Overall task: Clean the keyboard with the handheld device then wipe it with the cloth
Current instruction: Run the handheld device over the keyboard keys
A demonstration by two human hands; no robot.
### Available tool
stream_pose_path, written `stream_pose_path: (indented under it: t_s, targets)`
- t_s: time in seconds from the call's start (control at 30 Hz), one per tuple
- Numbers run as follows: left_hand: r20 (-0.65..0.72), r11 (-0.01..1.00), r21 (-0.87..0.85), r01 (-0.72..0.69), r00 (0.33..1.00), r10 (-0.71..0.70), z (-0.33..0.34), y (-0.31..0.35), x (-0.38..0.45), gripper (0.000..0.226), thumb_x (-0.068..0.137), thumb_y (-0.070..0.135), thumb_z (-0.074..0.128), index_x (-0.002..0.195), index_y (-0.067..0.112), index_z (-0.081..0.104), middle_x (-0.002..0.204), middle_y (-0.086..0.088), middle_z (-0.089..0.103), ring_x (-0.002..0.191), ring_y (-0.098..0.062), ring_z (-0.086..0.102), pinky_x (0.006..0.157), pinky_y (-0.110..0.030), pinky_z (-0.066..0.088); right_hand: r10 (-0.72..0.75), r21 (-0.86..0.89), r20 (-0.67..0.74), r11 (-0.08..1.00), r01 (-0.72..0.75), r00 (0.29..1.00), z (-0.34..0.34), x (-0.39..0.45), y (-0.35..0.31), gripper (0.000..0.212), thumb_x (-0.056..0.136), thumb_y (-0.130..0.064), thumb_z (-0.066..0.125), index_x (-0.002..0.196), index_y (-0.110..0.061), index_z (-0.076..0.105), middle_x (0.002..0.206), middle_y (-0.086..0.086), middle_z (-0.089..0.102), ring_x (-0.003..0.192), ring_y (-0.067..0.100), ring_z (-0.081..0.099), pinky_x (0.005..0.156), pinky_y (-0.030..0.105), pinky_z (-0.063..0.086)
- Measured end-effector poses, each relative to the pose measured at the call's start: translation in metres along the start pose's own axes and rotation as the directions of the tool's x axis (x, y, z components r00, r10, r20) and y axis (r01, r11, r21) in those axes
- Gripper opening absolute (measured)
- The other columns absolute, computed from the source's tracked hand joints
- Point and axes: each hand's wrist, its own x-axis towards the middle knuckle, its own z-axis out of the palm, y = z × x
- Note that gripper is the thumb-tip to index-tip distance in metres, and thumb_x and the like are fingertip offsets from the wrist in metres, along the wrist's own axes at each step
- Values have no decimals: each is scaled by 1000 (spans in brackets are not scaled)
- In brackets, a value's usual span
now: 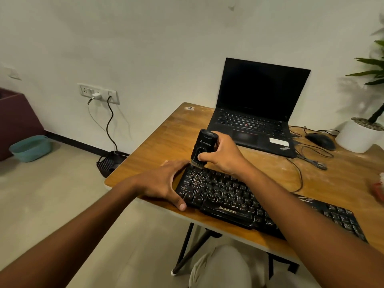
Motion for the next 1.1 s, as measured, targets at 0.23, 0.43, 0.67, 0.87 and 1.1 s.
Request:
stream_pose_path:
  t_s: [0.23,0.43,0.67,0.87,1.1]
  targets:
    - [-1,998,60,-11,1000,11,4,0,3,139,57,58,94,162,31,7,164,11,18,150,-15,12,127,-46,12,-60,-1,14,998,60,998,12,5,6,49,71,-10,86,114,-19,63,100,0,72,92,16,71,79,38,62]
    - [22,998,43,38,999,-39,2,1,3,140,58,53,95,161,35,2,166,13,10,154,-21,6,126,-52,16,-50,-131,103,989,64,993,-8,-3,11,48,72,-10,85,112,-24,64,99,-2,72,93,15,70,80,38,61]
    - [19,998,52,42,999,-43,0,8,2,135,64,46,94,161,31,2,166,10,12,152,-17,5,123,-39,8,-71,-327,193,936,133,979,-28,2,-8,44,68,-12,84,105,-23,65,92,-3,69,85,15,66,70,32,54]
    - [27,998,-58,38,999,-37,0,5,13,153,50,54,99,158,47,-9,165,11,21,153,-21,12,125,-52,17,-61,-85,57,994,65,997,0,-1,4,49,70,-11,84,114,-21,64,99,0,72,95,19,69,82,40,61]
    - [42,987,-132,92,995,-87,6,-4,14,155,40,60,98,154,59,-7,164,16,17,154,-29,13,124,-55,23,-29,-287,198,954,86,980,-23,-7,3,46,71,-13,84,111,-23,63,95,-4,71,88,15,68,72,32,57]
